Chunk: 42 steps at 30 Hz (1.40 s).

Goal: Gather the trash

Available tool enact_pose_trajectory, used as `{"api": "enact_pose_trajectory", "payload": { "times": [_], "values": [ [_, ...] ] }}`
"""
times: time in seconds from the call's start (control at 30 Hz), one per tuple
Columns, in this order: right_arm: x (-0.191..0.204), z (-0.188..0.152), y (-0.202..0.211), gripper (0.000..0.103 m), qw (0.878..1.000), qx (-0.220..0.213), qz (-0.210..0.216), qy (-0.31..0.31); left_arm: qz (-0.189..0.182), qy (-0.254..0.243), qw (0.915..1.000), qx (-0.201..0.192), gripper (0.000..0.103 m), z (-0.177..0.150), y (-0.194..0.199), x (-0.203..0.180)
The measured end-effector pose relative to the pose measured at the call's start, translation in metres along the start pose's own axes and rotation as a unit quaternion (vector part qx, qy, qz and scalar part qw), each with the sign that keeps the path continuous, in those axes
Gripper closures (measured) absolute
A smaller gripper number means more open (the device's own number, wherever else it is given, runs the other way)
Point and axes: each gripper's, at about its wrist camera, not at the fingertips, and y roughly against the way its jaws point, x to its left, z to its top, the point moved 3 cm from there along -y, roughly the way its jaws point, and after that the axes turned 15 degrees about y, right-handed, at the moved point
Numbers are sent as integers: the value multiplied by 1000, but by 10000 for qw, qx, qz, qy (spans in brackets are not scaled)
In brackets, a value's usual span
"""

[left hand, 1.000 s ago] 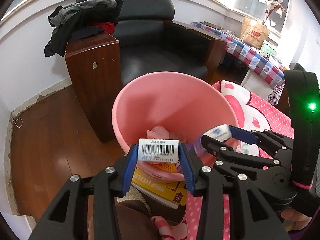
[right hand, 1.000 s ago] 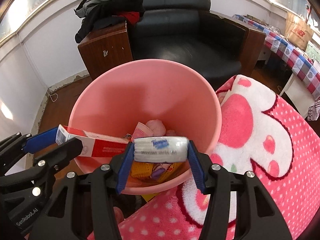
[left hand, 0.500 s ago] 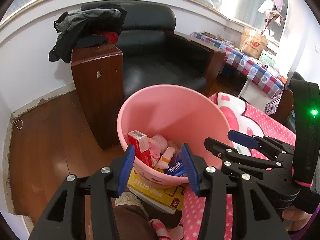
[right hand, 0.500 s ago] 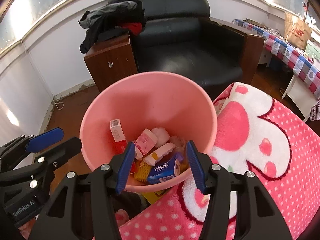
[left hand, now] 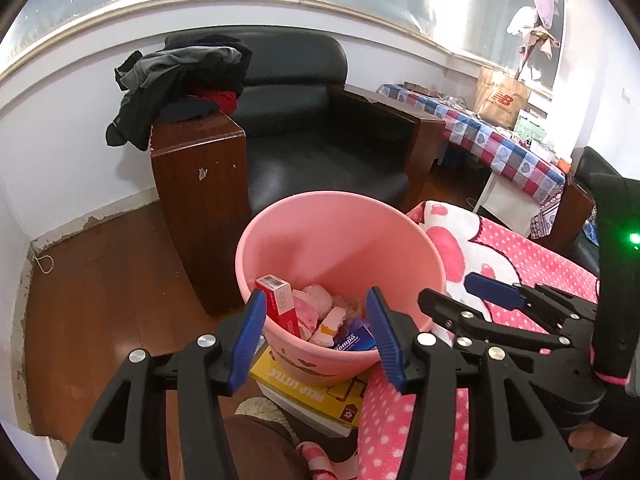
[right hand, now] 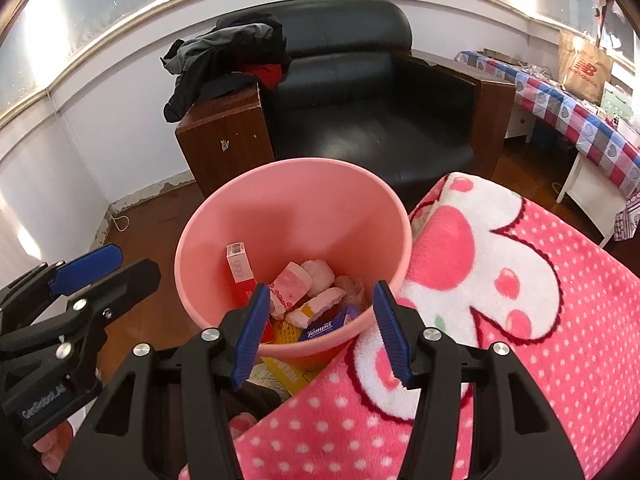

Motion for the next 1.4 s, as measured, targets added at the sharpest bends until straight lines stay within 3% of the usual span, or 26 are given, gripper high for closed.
{"api": "enact_pose_trajectory", "payload": {
  "times": [0.77, 1.4],
  "values": [
    [-4, -35, 42, 49, 9997, -170, -116, -136, -5, -77, 9999, -133, 51, -21, 21, -20],
    [-13, -48, 65, 49, 9982, -437, -255, -336, -45, -158, 9984, -538, 51, -26, 42, -32]
  ]
}}
